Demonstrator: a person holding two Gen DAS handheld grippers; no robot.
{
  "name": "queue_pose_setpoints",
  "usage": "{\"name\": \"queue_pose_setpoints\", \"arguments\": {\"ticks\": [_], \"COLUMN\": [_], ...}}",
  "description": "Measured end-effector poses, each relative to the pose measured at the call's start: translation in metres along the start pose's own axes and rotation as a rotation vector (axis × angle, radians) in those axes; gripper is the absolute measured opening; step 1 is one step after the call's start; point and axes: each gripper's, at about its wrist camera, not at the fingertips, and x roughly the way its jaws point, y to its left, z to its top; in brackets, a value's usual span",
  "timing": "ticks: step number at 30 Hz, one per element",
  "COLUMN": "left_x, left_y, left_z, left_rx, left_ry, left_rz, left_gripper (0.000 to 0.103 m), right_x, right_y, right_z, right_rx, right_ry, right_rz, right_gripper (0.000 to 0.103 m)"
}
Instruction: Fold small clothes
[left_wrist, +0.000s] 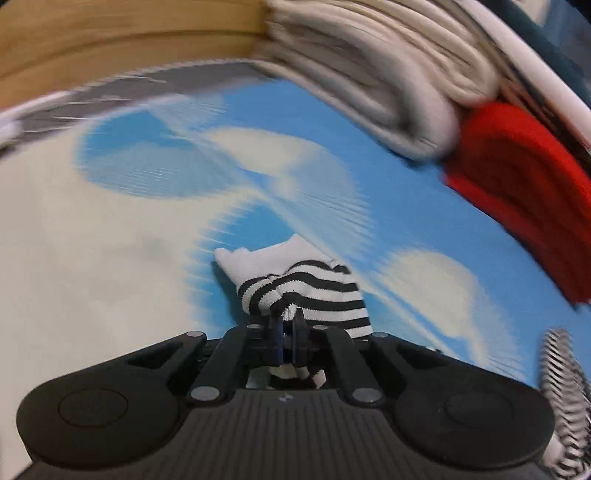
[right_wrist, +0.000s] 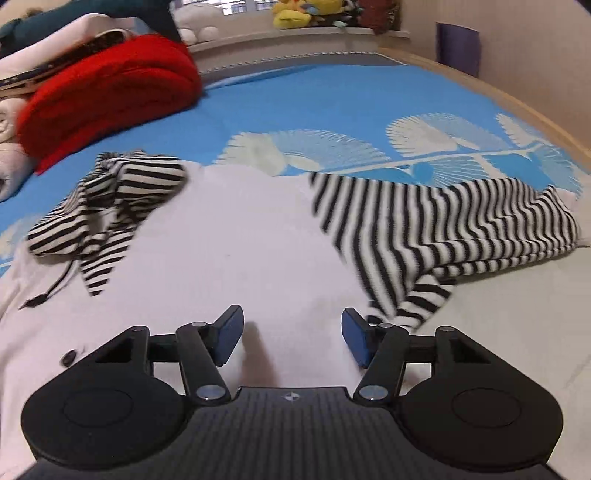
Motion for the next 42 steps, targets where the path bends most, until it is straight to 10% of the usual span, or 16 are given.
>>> {"name": "queue_pose_setpoints", "arguments": {"ticks": [6,8,10,19,29,36,40,42], "left_x": [0.001,-0.006,-0.022,-0.127,-0.127,-0.117,-0.12,-0.12], "left_y": [0.082,0.083,0.078,0.017,-0.055,-0.056,-0.052,-0.05], "left_z": [0.005,-0.003,-0.009,-0.074,-0.161,-0.155,-0.144,-0.142], "left_rx": [-0.151,-0.153,-0.172,0.018,0.351,0.295,0.233,0.234], "left_ry": [0.083,0.079,0.049,0.176,0.312,0.422,0.367,0.344], "left_rz": [0.072,0.129,0.149,-0.06,-0.216,-0.334,-0.317,-0.286], "left_gripper": [0.022,0.059,0.073,0.103,0.103,0.103,0.103,0.103], "right_x": [0.0,0.001,0.0,-0.017,0.092,0.243,0.271,0.261], "right_y": [-0.002,0.0,0.001,0.041,0.237,0.316,0.324,0.304], "right_z": [-0.003,-0.004,-0.004,0.042,0.164,0.171,0.208,0.221], "right_rx": [0.006,-0.011,-0.013,-0.09,-0.375,-0.501,-0.356,-0.142], "right_ry": [0.018,0.033,0.037,0.038,0.069,0.369,0.055,-0.156], "right_rz": [0.056,0.065,0.083,0.342,0.382,0.204,0.009,-0.097], "right_gripper": [0.061,0.061,0.061,0.071,0.077,0.074,0.05,0.054]}}
